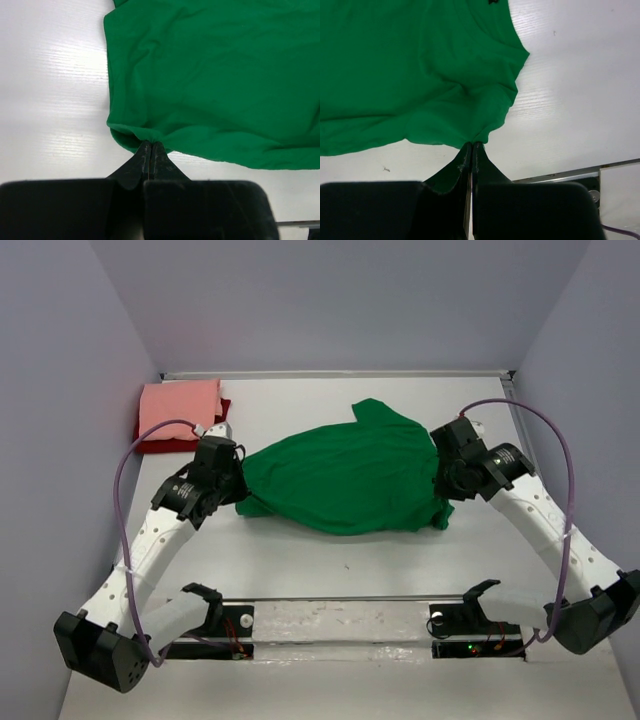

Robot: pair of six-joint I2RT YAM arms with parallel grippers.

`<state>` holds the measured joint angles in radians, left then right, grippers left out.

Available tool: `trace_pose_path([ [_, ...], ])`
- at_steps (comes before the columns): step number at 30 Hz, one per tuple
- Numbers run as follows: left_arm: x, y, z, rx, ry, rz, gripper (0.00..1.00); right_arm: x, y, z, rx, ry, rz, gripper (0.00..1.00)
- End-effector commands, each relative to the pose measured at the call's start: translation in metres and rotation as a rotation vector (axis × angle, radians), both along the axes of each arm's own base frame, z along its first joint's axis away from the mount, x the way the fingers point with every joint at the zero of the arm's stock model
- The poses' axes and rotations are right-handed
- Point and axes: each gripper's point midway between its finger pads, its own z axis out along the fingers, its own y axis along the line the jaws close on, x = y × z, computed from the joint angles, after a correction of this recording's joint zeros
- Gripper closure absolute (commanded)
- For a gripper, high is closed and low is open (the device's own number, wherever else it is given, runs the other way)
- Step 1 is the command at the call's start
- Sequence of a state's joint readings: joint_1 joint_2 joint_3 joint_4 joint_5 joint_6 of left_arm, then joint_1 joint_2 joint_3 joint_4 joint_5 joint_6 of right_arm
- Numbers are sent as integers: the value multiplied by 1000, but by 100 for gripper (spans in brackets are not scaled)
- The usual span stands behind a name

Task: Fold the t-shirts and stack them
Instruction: Fold the flattened tshirt in 1/3 of the way

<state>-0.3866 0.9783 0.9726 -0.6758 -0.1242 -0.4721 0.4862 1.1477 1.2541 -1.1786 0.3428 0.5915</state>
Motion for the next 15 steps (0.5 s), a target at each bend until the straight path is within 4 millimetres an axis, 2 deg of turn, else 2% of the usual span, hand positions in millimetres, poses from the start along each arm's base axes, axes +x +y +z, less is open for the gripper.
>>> trace_pose_path([
  [1, 14, -1, 10, 8, -35, 23, 100, 30, -1, 22, -33, -113, -50, 100],
  [5, 17, 0, 3, 14, -10, 47, 100, 41, -6, 14, -58, -80, -98, 100],
  [9, 19, -2, 1, 13, -2, 49, 100, 51, -11, 19, -82, -96, -134, 100],
  [15, 18, 4, 3, 25, 4, 79, 100, 65, -41, 25, -131, -96, -231, 100],
])
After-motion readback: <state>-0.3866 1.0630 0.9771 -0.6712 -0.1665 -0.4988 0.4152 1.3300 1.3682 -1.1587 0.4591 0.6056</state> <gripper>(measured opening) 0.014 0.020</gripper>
